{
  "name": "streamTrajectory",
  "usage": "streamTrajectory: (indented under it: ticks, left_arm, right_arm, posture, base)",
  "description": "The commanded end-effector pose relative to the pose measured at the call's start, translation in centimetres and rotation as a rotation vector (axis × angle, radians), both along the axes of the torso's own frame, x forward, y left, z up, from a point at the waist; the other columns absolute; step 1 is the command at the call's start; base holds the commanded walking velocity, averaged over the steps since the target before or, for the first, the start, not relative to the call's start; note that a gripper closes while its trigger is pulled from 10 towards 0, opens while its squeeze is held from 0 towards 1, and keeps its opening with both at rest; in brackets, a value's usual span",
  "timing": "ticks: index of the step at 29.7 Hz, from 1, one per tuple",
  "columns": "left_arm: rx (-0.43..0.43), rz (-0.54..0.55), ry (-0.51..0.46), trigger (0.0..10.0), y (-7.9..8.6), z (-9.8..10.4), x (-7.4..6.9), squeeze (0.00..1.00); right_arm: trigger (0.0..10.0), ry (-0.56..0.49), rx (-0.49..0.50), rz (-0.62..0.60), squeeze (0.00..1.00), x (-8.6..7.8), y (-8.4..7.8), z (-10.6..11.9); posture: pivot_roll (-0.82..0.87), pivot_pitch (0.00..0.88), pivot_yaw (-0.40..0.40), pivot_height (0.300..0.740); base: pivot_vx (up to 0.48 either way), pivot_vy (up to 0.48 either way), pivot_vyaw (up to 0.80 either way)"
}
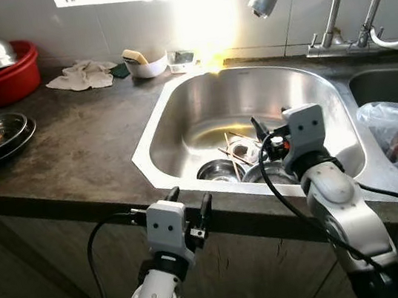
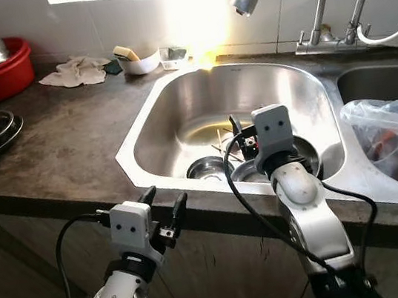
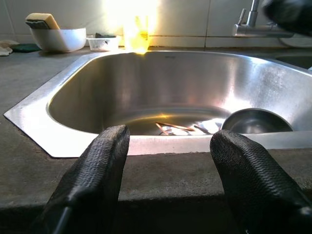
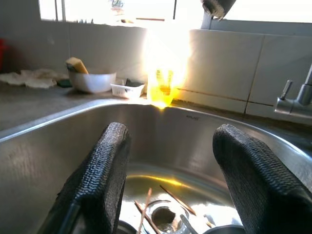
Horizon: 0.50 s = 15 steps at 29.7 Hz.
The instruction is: Kitchen organization
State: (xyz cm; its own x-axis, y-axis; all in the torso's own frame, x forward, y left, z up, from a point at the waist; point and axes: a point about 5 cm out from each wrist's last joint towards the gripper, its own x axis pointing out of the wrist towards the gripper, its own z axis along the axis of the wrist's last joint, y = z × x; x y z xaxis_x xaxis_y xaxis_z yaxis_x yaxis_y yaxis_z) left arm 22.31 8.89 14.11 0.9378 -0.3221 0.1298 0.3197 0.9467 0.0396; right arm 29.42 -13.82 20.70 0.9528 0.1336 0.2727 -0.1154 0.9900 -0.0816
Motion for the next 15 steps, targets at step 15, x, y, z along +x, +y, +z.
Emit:
streamTrajectory:
  ticks: [15]
  left_arm:
    - [0.032,0.023,0.006,10.0,0.5,-0.1,0.1,0.0]
  right_arm:
    - [10.0,-0.02,0.084,0.014,0.0,-3.4,0.9,-0.9]
  posture:
    - [0.04,0.078,-0.013,0.74]
  base:
    - [0.0,0.0,0.0]
